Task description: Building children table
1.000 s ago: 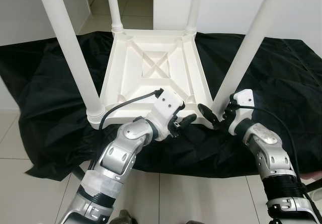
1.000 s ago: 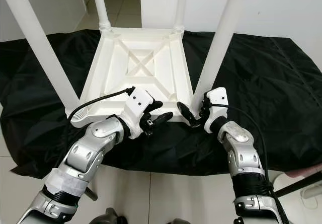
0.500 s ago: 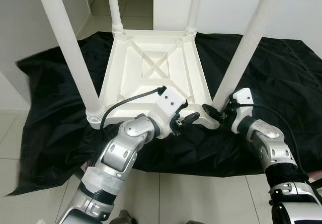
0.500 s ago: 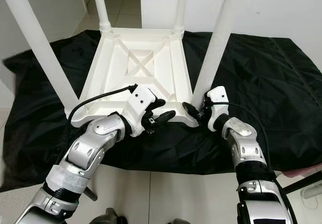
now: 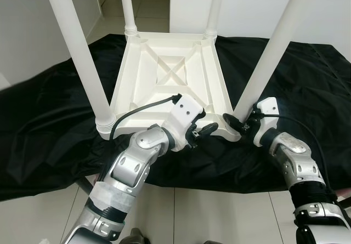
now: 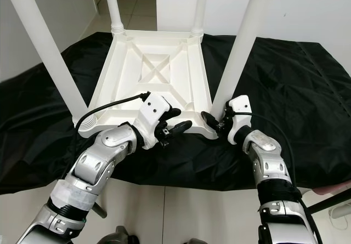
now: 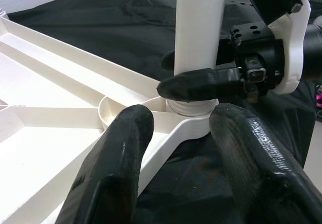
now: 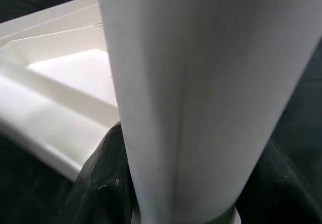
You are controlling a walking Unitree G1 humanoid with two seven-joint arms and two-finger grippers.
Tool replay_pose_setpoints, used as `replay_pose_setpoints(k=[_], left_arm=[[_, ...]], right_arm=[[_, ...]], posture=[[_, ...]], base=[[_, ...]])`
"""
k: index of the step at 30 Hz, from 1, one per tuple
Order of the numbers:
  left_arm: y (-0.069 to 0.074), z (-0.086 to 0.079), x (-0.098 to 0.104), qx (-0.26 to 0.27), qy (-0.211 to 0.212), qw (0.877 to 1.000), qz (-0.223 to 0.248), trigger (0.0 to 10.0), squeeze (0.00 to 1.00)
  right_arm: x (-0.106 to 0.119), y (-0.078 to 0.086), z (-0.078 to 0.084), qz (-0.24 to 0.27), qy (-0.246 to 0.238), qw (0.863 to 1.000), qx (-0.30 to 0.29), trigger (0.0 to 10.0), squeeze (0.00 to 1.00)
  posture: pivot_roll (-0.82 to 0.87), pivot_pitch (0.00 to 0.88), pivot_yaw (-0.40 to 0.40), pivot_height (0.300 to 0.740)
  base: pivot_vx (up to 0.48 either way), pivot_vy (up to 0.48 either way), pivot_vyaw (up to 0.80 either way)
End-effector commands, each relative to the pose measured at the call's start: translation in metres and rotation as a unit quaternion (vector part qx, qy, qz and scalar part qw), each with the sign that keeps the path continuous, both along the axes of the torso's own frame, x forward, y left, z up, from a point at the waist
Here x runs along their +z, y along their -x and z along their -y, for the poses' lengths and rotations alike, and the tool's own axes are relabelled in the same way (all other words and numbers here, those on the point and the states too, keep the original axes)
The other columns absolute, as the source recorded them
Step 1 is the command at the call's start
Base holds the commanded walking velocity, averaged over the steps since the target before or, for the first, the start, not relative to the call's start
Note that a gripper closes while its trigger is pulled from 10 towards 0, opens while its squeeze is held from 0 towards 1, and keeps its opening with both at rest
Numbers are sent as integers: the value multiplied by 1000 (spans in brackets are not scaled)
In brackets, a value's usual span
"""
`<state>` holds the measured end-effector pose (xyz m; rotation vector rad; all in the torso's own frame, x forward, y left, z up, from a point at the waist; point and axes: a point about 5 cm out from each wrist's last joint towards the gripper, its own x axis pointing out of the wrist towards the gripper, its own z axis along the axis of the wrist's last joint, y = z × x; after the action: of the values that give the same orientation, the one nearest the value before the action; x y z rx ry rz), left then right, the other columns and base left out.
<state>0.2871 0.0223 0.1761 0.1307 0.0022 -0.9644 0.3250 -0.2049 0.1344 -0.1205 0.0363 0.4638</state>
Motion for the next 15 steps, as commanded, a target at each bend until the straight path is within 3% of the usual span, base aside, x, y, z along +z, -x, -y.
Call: replay_pose_setpoints(k=[1, 9, 12, 13, 15], left_arm=[[-4, -3, -3, 22, -7, 1000, -5, 10000, 0], [-5, -5, -3, 37, -3, 999, -9, 10000, 0], [-7, -7, -3, 40, -3, 999, -11, 10000, 0], [-7, -7, -3, 40, -3, 999, -11, 10000, 0], [-7, -7, -3, 41, -4, 999, -11, 10000, 0]], right_arm=[[-3, 1, 0, -10, 6, 999, -30, 10000, 0], [-1, 8, -13, -12, -18, 992, -124, 10000, 0], [-1, 15, -23, -15, -42, 970, -241, 10000, 0], [-1, 15, -23, -15, -42, 970, -241, 10000, 0], [-1, 20, -32, -16, -55, 956, -286, 10000, 0]], posture=[[-52, 0, 18, 740], [-53, 0, 24, 740], [-56, 0, 30, 740], [-56, 0, 30, 740], [-57, 0, 32, 740]], base=[[0, 0, 0], [0, 0, 0], [0, 0, 0], [0, 0, 0], [0, 0, 0]])
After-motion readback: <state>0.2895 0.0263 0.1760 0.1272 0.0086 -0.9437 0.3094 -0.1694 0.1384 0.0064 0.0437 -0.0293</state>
